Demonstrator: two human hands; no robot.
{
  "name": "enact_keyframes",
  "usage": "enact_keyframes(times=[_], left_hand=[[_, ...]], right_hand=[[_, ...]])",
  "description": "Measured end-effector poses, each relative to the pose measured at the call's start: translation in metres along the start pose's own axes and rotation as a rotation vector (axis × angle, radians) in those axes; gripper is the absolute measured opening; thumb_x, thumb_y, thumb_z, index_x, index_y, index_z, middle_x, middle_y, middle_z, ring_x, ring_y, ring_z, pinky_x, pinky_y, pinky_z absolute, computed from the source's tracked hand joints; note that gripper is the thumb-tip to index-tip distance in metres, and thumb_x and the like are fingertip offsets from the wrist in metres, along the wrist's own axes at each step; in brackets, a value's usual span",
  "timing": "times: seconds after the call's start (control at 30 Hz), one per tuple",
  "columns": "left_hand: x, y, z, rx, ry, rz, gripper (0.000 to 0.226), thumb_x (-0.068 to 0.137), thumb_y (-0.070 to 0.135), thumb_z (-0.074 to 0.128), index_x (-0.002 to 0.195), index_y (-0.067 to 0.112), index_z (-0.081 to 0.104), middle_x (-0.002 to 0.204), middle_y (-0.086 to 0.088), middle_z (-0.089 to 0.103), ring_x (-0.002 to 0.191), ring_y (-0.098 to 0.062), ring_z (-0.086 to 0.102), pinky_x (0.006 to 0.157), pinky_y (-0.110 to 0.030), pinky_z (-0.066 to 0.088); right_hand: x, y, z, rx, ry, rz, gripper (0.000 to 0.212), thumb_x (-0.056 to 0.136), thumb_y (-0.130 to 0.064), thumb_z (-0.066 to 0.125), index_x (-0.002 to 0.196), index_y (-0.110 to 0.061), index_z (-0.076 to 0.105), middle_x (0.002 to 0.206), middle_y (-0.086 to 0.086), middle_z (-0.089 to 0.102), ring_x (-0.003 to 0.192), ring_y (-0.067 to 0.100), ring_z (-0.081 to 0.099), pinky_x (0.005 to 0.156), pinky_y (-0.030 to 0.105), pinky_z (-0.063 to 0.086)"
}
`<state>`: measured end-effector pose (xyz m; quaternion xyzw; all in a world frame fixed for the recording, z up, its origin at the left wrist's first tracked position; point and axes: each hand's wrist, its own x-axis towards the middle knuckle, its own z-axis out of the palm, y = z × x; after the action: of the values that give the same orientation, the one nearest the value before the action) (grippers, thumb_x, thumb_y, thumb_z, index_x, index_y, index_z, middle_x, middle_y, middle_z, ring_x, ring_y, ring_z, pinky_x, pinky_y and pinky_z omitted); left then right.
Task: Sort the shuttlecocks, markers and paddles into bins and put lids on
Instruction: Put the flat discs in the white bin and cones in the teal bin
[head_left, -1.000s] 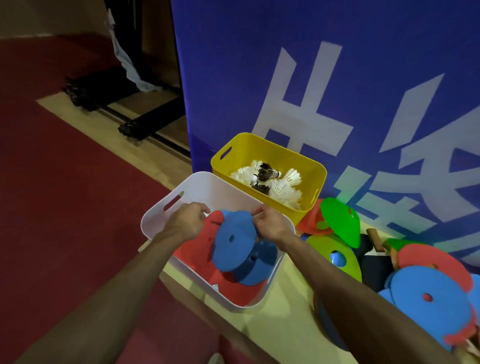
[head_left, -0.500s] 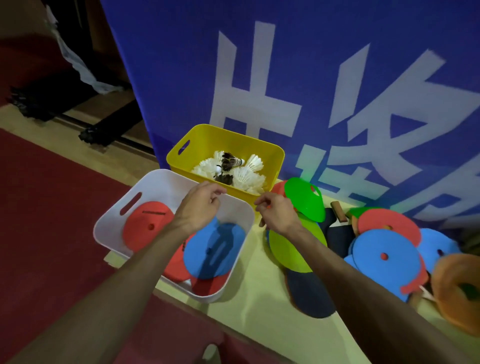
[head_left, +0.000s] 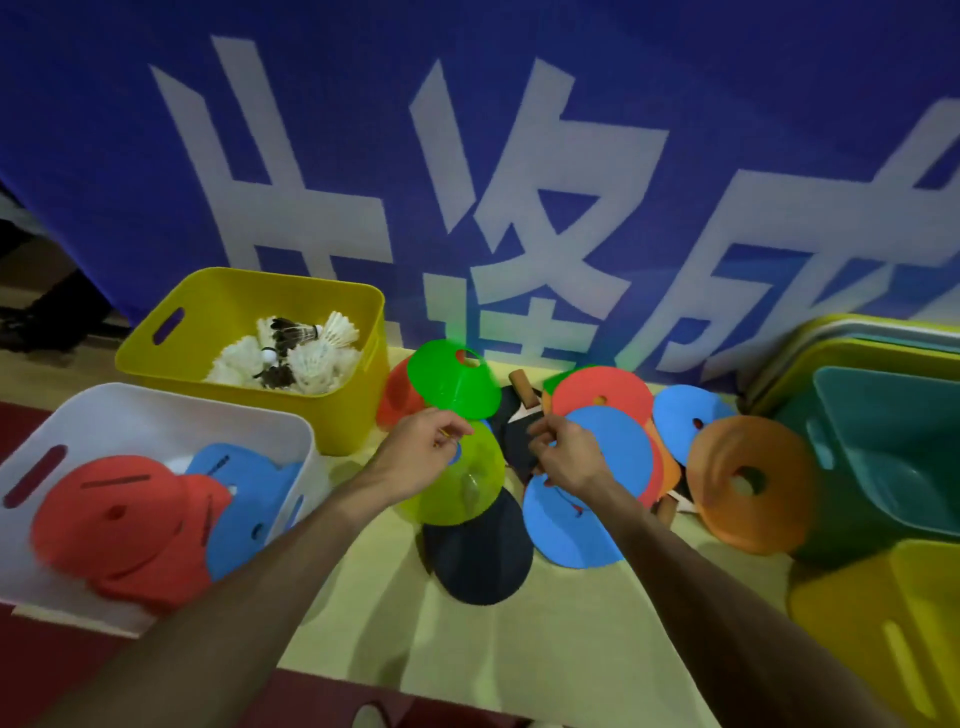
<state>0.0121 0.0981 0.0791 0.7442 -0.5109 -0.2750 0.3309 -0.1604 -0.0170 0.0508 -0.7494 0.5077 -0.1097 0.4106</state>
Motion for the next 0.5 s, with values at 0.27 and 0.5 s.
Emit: enact_keyframes(times=[0.27, 0.5], left_hand=[[0.016, 0.025, 0.100, -0.098, -0.140, -0.203, 0.023, 0.088, -0.001, 0.053, 0.098, 0.016, 0.065, 0.088, 0.003, 0.063, 0.077, -0.010, 0.058, 0.065, -0.008, 0.042], [0.043, 0.042, 0.143, -0.107, -0.174, -0.257, 0.025, 0.088, -0.001, 0.051, 0.093, 0.021, 0.062, 0.096, -0.002, 0.063, 0.089, -0.016, 0.061, 0.084, -0.028, 0.048]], right_hand=[[0.007, 0.084, -0.053, -0.002, 0.016, 0.126, 0.024, 0.091, -0.009, 0.043, 0.104, -0.017, 0.062, 0.100, 0.010, 0.068, 0.080, 0.029, 0.064, 0.054, 0.028, 0.051], [0.028, 0.118, -0.089, 0.015, 0.189, 0.160, 0.027, 0.086, -0.009, 0.050, 0.110, -0.009, 0.062, 0.106, 0.012, 0.067, 0.100, 0.030, 0.062, 0.082, 0.034, 0.048]])
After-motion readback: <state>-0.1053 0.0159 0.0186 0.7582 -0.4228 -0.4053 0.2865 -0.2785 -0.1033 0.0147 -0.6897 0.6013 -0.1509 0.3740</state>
